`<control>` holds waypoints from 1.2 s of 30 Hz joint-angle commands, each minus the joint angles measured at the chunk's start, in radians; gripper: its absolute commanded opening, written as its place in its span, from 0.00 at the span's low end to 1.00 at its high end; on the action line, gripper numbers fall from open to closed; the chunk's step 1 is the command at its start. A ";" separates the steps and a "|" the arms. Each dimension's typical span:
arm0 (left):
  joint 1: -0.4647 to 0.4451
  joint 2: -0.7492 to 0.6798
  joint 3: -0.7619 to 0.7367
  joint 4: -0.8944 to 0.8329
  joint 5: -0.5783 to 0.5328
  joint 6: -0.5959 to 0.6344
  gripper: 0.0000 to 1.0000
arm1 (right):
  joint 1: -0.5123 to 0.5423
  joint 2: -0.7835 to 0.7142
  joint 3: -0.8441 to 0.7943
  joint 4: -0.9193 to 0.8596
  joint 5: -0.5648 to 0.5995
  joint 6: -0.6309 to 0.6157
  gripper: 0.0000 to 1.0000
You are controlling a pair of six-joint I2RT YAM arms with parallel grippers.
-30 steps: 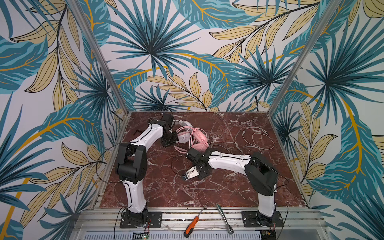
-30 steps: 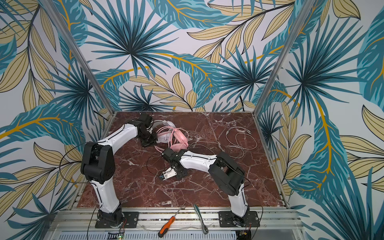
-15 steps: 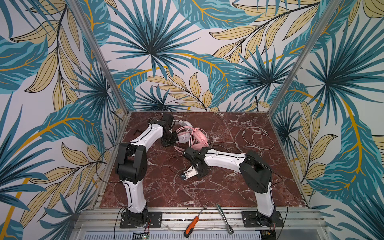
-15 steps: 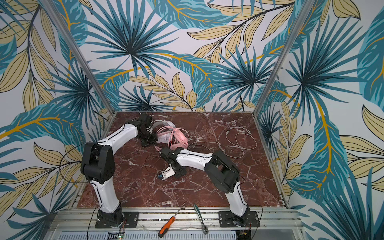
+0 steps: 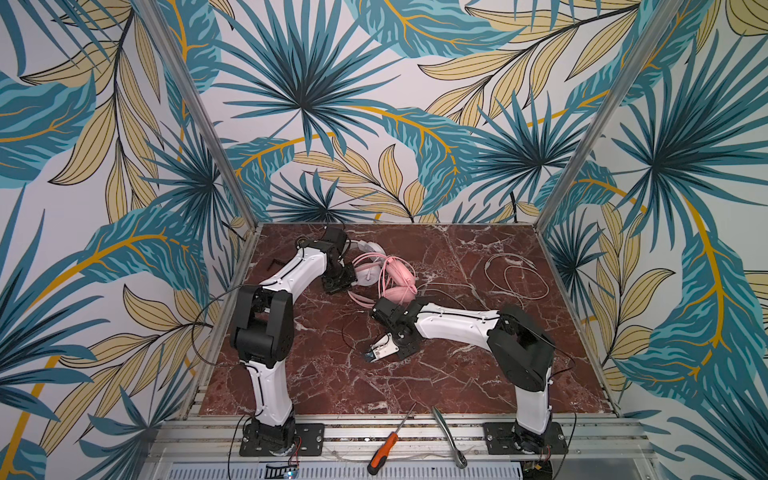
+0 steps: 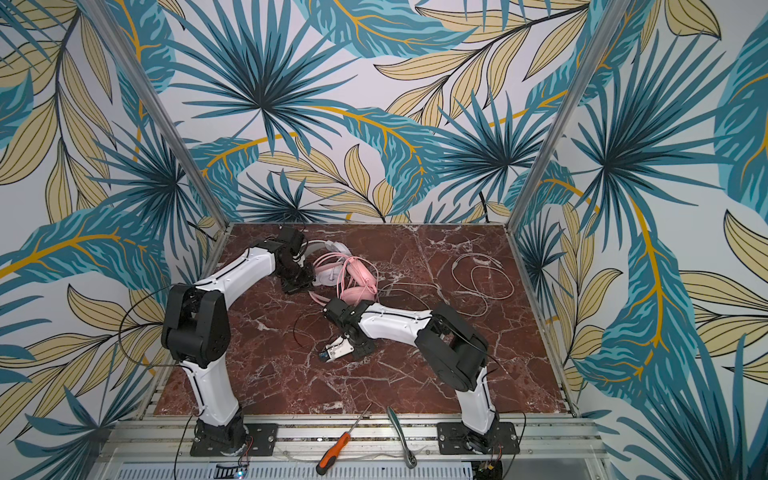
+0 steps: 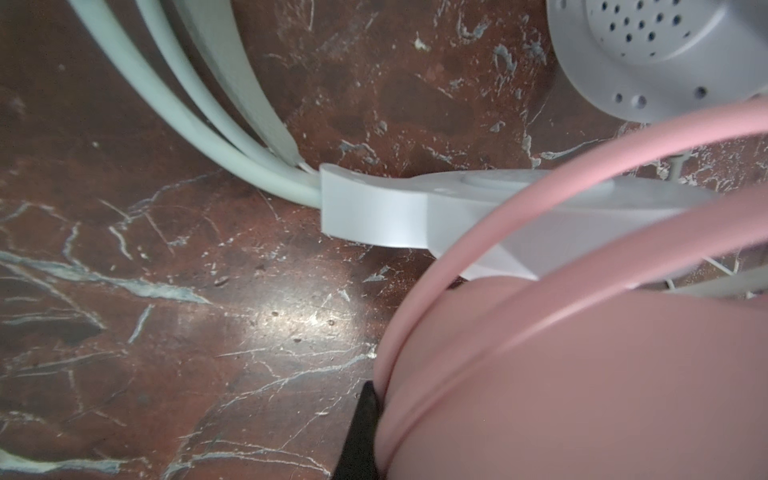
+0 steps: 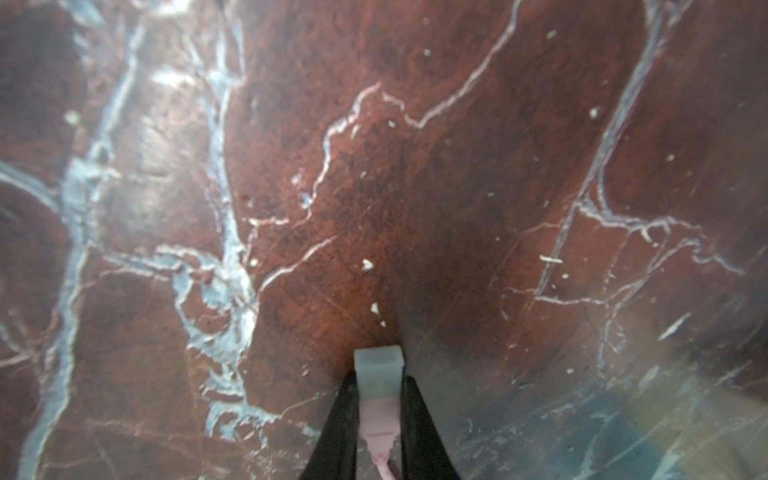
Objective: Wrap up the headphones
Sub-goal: 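Grasp the pink USB plug with the right gripper, then lift the pink USB plug and carry it toward the headset in the left gripper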
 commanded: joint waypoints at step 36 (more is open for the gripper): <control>-0.022 -0.001 0.038 0.024 0.043 -0.028 0.00 | -0.042 -0.192 -0.022 0.594 -0.556 0.497 0.00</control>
